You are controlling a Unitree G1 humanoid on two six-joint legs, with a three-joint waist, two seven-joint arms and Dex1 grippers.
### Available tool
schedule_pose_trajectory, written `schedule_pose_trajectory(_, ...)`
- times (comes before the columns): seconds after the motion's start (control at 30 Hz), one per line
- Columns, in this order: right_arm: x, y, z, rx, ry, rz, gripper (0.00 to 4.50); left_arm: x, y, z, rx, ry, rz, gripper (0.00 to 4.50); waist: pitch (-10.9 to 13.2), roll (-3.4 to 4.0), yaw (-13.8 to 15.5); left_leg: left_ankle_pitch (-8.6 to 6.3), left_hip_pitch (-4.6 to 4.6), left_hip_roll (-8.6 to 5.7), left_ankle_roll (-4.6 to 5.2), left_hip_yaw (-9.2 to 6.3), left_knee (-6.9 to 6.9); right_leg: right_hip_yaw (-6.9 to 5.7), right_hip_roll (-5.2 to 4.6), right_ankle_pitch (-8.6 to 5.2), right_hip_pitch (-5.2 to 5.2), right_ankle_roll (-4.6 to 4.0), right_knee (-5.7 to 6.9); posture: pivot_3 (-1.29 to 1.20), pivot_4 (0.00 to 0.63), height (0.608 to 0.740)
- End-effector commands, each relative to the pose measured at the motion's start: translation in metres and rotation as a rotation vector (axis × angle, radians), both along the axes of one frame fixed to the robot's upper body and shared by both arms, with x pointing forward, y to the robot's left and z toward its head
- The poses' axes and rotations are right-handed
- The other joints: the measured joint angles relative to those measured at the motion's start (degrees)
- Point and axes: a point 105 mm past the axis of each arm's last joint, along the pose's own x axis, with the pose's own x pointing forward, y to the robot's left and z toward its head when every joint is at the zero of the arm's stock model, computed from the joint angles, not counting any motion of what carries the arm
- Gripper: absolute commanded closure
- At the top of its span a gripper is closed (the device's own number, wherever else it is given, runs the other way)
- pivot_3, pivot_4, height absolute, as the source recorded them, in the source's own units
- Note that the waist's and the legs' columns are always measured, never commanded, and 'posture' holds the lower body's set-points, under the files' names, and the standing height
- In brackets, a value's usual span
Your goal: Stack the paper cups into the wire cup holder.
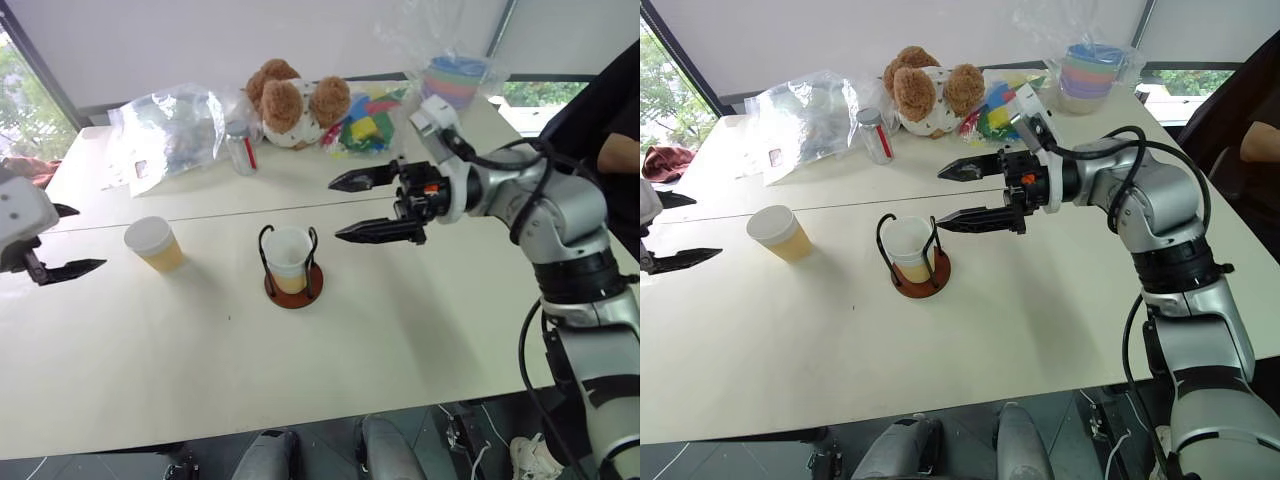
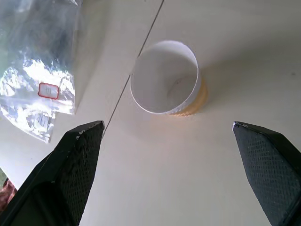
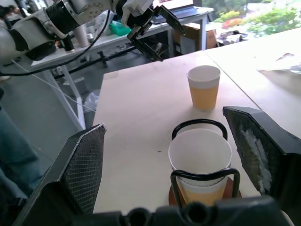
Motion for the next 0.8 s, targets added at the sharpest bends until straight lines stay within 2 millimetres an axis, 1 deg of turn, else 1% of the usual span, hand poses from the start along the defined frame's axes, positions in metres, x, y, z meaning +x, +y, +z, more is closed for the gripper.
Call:
schedule_pose_trajectory(0.03,-0.01,-0.008,0.01,0.011,-0.047,-0.032,0.16,0.01,-0.001,0.003,0.015,-0.018,-0.049,0.0,0.0,-0.03,0.4,0.0,0.0,0.0,0.0,-0.01,0.02,-0.03,0.0,0.0,0.0,0.0,0.02,0.0,0.15,0.74)
schedule_pose_trajectory(0.13,-0.012,-0.01,0.003,-0.017,-0.049,-0.065,0.16,0.02,-0.005,-0.004,0.031,-0.002,-0.085,0.0,0.0,-0.04,0.7,-0.02,-0.02,0.0,0.04,0.0,0.07,-0.07,0.0,0.0,0.03,0.01,-0.01,0.0,0.15,0.74)
schedule_pose_trajectory(0.2,-0.012,-0.012,-0.001,-0.022,-0.043,-0.08,0.16,0.03,-0.013,-0.011,0.021,0.004,-0.114,0.0,0.0,-0.05,0.7,-0.03,-0.02,-0.02,0.05,0.01,0.13,-0.08,0.0,0.01,0.06,0.01,0.0,0.0,0.15,0.74)
schedule_pose_trajectory(0.37,-0.011,-0.012,-0.004,-0.029,-0.043,-0.104,0.16,0.049,-0.029,-0.024,0.01,0.036,-0.172,0.0,0.0,-0.08,0.6,-0.13,-0.06,-0.02,0.22,0.0,0.61,-0.11,0.06,0.05,0.25,0.1,0.09,0.0,0.15,0.74)
schedule_pose_trajectory(0.43,-0.012,-0.012,-0.004,-0.028,-0.044,-0.107,0.16,0.056,-0.032,-0.029,0.019,0.05,-0.183,0.0,0.0,-0.08,0.5,-0.27,-0.05,-0.03,0.48,0.01,0.69,-0.1,0.07,0.09,0.28,0.17,0.09,0.0,0.15,0.74)
schedule_pose_trajectory(0.5,-0.012,-0.012,-0.003,-0.026,-0.047,-0.112,0.16,0.061,-0.033,-0.035,0.031,0.073,-0.192,0.0,0.0,-0.08,0.5,-0.28,-0.05,-0.03,0.48,0.01,0.7,-0.11,0.08,0.1,0.29,0.18,0.1,0.0,0.15,0.74)
schedule_pose_trajectory(0.53,-0.012,-0.011,-0.002,-0.024,-0.049,-0.114,0.13,0.065,-0.034,-0.037,0.034,0.077,-0.19,0.25,0.0,-0.08,0.5,-0.28,-0.05,-0.03,0.49,0.0,0.7,-0.12,0.09,0.1,0.29,0.18,0.1,0.0,0.15,0.74)
schedule_pose_trajectory(0.6,-0.012,-0.011,-0.001,-0.021,-0.053,-0.118,0.12,0.069,-0.035,-0.042,0.034,0.099,-0.191,0.9,0.0,-0.09,0.5,-0.26,-0.05,-0.04,0.46,0.0,0.7,-0.13,0.1,0.1,0.28,0.18,0.13,0.0,0.15,0.74)
schedule_pose_trajectory(0.73,-0.011,-0.012,-0.002,-0.017,-0.057,-0.135,0.12,0.072,-0.036,-0.047,0.034,0.133,-0.202,2.88,0.0,-0.1,0.4,-0.26,-0.05,-0.06,0.45,0.02,0.71,-0.15,0.09,0.1,0.28,0.19,0.12,0.0,0.15,0.74)
schedule_pose_trajectory(0.8,-0.011,-0.012,-0.002,-0.015,-0.055,-0.141,0.12,0.073,-0.037,-0.047,0.034,0.137,-0.211,3.97,0.0,-0.1,0.4,-0.25,-0.05,-0.06,0.44,0.03,0.71,-0.15,0.09,0.1,0.27,0.19,0.12,0.0,0.15,0.74)
